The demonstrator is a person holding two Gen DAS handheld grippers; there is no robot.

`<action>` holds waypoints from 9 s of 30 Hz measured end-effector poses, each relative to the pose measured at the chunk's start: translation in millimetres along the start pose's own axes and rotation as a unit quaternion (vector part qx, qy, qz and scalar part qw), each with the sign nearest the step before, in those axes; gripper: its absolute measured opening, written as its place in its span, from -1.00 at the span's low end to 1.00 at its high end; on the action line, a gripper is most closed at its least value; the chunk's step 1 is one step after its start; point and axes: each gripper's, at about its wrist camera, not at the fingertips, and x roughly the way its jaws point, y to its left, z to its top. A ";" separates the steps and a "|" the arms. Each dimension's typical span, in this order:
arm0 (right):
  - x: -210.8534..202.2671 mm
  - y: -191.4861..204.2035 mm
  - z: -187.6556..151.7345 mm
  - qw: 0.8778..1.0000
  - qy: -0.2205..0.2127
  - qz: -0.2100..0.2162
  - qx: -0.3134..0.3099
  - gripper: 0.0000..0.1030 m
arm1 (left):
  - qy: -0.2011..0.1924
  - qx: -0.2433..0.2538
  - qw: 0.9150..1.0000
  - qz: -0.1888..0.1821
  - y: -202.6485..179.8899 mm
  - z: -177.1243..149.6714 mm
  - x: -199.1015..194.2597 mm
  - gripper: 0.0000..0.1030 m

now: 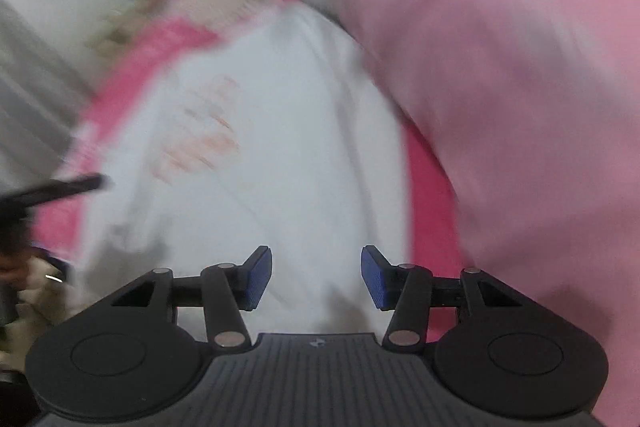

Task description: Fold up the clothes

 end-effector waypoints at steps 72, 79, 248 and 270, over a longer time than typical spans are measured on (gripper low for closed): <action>150.7 85.6 203.9 0.967 -0.098 -0.026 -0.234 -0.26 | 0.100 0.071 0.989 -0.085 -30.9 -32.6 94.2 0.23; 198.6 54.0 216.7 0.978 -0.089 -0.059 -0.181 -0.30 | 0.101 0.081 0.986 -0.101 -25.6 -35.0 94.9 0.26; 29.7 -36.7 -76.7 0.986 0.035 0.113 0.118 -0.95 | 0.150 -0.095 0.961 -0.210 -36.9 -59.5 80.0 -0.88; 19.5 -40.0 -66.1 0.993 0.012 0.105 0.061 -0.17 | 0.198 -0.049 0.959 -0.199 -77.8 -74.0 99.2 -0.31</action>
